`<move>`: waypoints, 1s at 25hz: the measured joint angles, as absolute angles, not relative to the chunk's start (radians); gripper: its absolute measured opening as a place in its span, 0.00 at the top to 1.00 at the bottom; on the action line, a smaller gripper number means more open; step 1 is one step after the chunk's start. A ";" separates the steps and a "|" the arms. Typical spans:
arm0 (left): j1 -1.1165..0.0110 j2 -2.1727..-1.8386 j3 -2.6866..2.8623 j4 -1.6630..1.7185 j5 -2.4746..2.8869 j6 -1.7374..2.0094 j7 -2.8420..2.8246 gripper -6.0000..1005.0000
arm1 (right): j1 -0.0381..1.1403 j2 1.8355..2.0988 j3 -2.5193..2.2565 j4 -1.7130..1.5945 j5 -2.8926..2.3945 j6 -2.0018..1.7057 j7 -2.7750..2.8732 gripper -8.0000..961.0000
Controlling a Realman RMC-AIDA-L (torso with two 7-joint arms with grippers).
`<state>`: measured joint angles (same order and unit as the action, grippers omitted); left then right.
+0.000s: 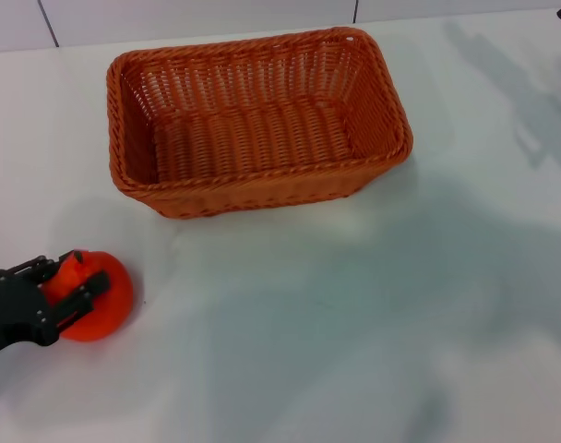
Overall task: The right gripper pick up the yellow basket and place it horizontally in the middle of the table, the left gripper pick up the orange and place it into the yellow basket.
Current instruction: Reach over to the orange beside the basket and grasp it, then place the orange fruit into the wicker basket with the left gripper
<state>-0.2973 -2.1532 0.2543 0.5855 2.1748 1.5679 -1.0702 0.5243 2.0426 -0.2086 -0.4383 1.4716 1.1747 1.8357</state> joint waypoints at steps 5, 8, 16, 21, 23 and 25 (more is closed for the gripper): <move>-0.303 -2.145 0.242 0.596 2.168 1.615 -1.071 0.50 | 0.526 2.041 -0.209 -0.438 1.470 1.171 1.836 0.37; -0.316 -2.128 0.185 0.610 2.167 1.724 -1.078 0.56 | 0.525 2.039 -0.209 -0.438 1.471 1.171 1.836 0.37; -0.445 -2.063 -0.003 0.503 2.091 1.917 -1.114 0.68 | 0.520 2.039 -0.201 -0.439 1.476 1.181 1.823 0.37; -0.616 -2.076 0.006 0.422 2.071 1.753 -1.174 0.73 | 0.520 2.045 -0.200 -0.437 1.476 1.181 1.813 0.37; -0.661 -2.094 0.007 0.407 2.072 1.661 -1.179 0.75 | 0.518 2.046 -0.202 -0.429 1.476 1.181 1.808 0.37; -0.690 -2.108 0.007 0.399 2.071 1.595 -1.179 0.70 | 0.516 2.045 -0.205 -0.420 1.476 1.186 1.808 0.37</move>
